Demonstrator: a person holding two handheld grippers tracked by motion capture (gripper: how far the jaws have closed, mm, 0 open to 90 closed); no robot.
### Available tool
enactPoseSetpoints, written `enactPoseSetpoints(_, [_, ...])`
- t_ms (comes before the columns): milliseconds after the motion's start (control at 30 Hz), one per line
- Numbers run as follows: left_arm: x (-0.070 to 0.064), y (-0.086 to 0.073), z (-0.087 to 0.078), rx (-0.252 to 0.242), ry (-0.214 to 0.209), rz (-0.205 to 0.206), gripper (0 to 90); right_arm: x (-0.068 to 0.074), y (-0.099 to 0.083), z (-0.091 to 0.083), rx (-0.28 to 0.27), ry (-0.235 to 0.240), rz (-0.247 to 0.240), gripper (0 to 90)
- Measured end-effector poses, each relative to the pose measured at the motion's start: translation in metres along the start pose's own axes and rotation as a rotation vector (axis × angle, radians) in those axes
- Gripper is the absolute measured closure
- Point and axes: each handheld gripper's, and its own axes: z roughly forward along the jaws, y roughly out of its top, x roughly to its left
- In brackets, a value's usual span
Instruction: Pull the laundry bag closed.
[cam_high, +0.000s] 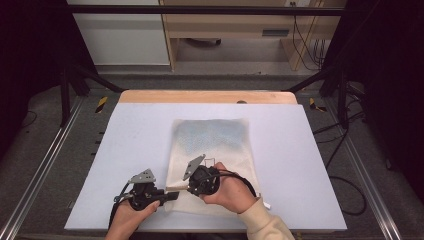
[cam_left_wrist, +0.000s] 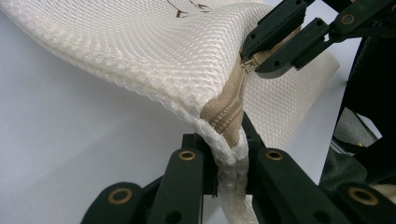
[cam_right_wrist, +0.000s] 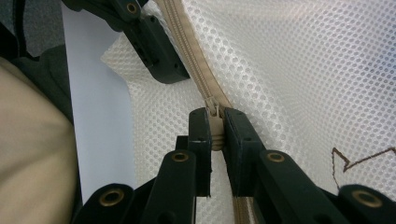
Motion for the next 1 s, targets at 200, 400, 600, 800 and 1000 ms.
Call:
enactPoseSetpoints(200, [-0.001,0.001,-0.001,0.004,0.003,0.009,83.5,0.000,-0.002,0.000,0.002,0.002,-0.001,81.9])
enactPoseSetpoints(400, [0.000,0.001,-0.002,0.000,0.003,0.005,83.5,-0.002,-0.005,-0.002,0.008,-0.005,0.015,81.8])
enactPoseSetpoints(600, [-0.001,0.001,-0.002,-0.002,0.008,0.010,83.5,-0.002,-0.007,-0.005,0.001,-0.010,0.018,81.8])
enactPoseSetpoints(800, [0.000,0.002,-0.003,-0.002,0.004,0.011,83.5,-0.002,-0.009,-0.005,0.007,-0.012,0.018,81.9])
enactPoseSetpoints(1000, [0.000,0.002,-0.003,0.003,0.010,0.016,83.5,-0.003,-0.013,-0.005,0.008,-0.013,0.027,81.9])
